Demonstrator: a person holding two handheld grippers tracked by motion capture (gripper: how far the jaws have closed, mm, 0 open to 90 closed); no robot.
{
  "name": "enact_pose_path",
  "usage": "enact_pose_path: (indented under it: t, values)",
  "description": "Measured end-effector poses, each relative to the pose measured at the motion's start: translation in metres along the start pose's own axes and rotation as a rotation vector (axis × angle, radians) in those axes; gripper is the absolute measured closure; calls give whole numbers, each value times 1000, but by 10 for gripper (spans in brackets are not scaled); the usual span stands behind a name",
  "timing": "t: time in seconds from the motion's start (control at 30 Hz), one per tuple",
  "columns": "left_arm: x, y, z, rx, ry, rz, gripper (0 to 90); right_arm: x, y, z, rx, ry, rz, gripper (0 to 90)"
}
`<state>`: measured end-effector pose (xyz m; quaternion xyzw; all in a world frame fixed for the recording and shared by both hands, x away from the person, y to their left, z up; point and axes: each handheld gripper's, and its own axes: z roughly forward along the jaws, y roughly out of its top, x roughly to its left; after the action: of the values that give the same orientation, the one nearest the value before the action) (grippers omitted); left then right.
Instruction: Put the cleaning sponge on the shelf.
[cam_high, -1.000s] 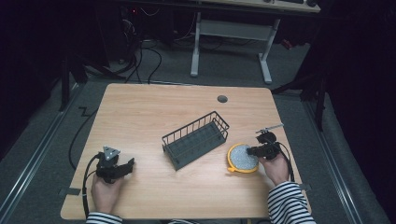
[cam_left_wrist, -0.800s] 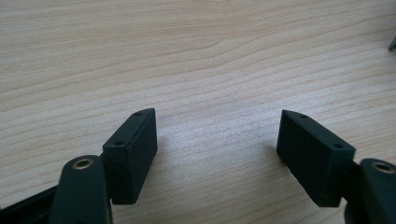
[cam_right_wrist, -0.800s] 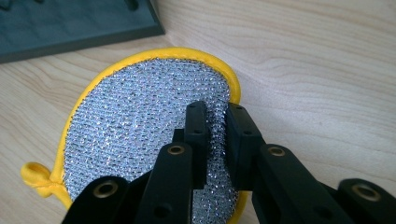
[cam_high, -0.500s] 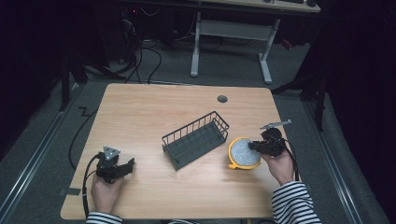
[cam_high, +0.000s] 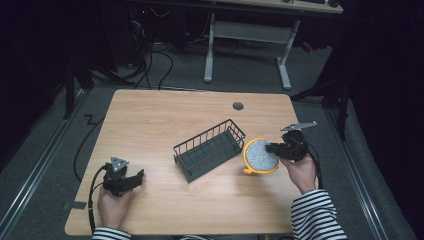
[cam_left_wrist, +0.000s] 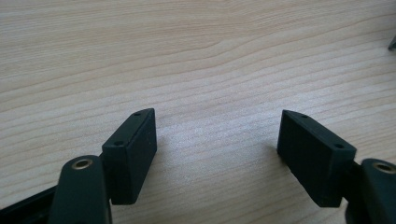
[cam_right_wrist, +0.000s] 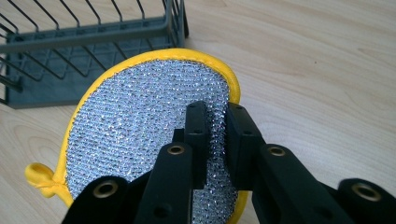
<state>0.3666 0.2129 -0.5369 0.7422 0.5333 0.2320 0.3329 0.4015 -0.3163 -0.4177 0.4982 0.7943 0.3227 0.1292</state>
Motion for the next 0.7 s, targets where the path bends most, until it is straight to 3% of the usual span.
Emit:
enact_pose_path:
  t: [0.7]
  values:
    - [0,0,0,1,-2,1,286,14,40,-17,-84,48,-45,807]
